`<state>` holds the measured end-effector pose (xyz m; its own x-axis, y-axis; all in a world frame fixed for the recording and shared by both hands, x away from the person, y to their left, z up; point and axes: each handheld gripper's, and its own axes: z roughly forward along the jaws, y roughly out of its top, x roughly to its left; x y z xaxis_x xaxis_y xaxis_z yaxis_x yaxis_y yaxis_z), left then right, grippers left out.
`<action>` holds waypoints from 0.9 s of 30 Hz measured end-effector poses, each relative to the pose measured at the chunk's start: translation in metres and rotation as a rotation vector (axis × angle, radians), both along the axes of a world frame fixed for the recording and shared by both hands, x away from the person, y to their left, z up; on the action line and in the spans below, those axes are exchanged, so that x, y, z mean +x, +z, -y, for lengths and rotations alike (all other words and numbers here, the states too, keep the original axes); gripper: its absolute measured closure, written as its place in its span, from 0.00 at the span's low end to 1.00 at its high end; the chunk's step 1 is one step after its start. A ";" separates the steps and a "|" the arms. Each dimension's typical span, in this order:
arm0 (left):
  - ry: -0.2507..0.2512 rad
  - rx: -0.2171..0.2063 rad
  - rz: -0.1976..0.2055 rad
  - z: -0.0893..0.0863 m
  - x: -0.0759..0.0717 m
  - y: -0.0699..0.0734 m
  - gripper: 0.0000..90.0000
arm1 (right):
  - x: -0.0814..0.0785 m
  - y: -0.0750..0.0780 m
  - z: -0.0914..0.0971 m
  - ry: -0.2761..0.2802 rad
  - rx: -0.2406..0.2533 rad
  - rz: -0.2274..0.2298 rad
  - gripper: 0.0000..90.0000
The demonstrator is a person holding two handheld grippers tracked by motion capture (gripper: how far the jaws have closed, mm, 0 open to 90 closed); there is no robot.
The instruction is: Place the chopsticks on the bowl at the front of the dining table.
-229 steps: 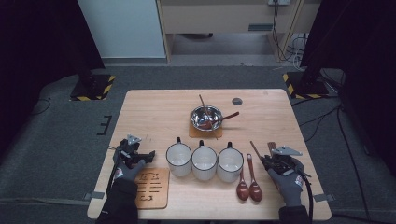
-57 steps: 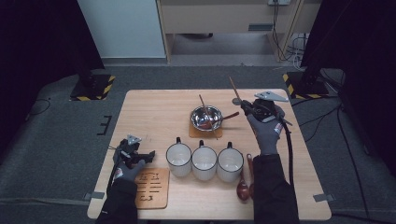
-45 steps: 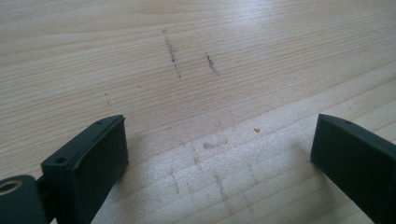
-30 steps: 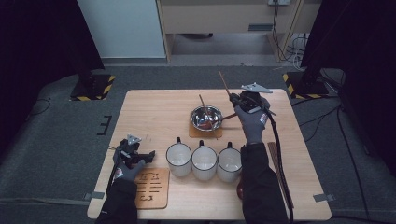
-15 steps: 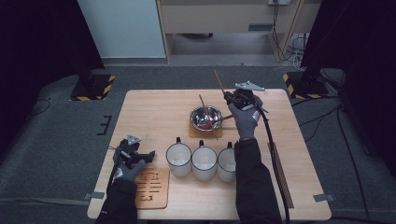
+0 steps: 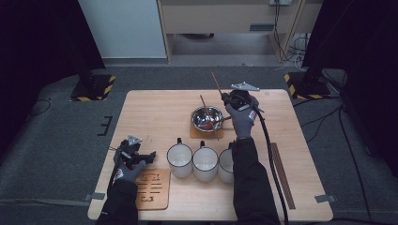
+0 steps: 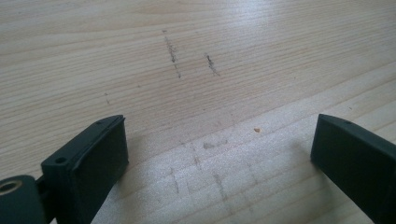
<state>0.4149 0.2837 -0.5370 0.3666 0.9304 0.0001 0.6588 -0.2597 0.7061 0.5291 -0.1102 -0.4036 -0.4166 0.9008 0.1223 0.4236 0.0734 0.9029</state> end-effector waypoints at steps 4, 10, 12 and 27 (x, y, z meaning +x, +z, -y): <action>0.000 0.000 0.000 0.000 0.000 0.000 0.03 | 0.002 0.005 -0.004 0.003 -0.007 0.005 0.95; 0.000 0.000 0.000 0.000 0.000 0.000 0.03 | 0.007 0.000 -0.008 -0.008 0.009 -0.007 0.95; 0.000 0.000 0.000 0.000 0.000 0.000 0.03 | 0.009 -0.003 -0.009 -0.009 0.006 -0.010 0.95; 0.000 0.000 0.000 0.000 0.000 0.000 0.03 | 0.024 -0.038 -0.029 -0.010 -0.006 -0.077 0.95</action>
<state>0.4149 0.2837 -0.5370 0.3668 0.9303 0.0001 0.6587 -0.2598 0.7061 0.5527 -0.0814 -0.4411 -0.3970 0.9058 0.1480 0.4924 0.0741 0.8672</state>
